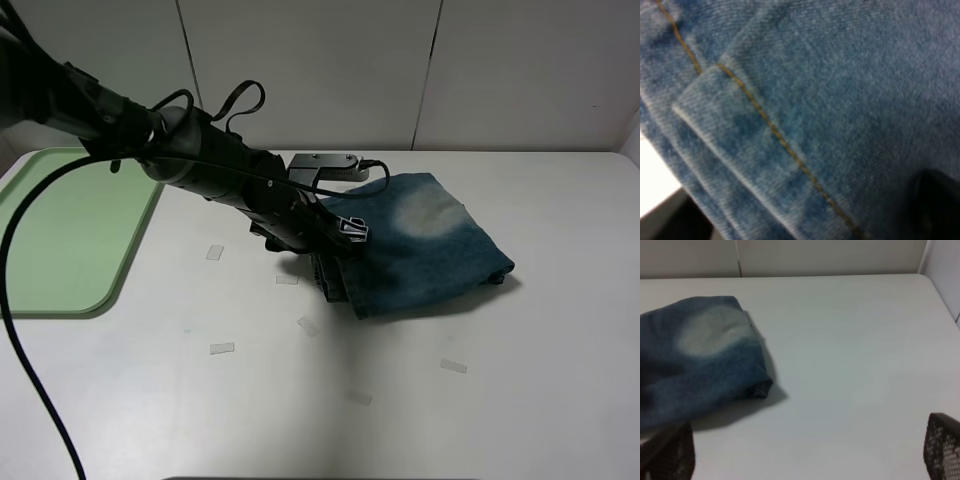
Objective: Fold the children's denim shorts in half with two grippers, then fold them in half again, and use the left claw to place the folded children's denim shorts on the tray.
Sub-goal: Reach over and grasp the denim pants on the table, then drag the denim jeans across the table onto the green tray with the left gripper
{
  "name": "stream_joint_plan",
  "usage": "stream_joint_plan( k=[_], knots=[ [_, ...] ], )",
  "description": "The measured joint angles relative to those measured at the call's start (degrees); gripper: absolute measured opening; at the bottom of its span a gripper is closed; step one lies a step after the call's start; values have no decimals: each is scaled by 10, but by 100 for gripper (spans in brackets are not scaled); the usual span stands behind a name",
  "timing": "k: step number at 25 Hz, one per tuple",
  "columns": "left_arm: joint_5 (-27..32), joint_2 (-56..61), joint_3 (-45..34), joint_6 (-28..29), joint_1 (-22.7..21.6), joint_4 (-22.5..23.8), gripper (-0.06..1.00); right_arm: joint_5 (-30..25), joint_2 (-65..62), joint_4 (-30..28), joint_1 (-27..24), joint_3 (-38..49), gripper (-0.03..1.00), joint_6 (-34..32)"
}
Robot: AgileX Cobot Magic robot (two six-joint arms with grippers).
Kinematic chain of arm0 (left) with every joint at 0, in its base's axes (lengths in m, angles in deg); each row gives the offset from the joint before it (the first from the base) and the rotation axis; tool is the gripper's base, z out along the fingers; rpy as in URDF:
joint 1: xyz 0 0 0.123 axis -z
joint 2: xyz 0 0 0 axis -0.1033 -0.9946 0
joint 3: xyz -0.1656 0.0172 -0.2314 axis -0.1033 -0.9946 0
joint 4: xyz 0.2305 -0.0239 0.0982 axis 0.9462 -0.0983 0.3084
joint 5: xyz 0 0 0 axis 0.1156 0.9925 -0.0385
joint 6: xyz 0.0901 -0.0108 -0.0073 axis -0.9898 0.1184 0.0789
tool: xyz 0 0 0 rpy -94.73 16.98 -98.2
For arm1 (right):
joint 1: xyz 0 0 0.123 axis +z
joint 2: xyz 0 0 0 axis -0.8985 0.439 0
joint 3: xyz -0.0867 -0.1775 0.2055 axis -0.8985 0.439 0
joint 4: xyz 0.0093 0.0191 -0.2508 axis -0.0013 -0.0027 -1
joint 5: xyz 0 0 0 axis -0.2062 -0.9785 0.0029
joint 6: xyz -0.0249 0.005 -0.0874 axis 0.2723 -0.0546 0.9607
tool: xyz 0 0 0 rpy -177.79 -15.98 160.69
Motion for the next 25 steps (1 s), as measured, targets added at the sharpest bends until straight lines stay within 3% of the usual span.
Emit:
stream_joint_plan(
  k=[10, 25],
  knots=[
    [-3, -6, 1, 9, 1, -5, 31, 0, 0, 0, 0, 0, 69, 0],
    [16, 3, 1, 9, 1, -5, 29, 0, 0, 0, 0, 0, 69, 0]
  ],
)
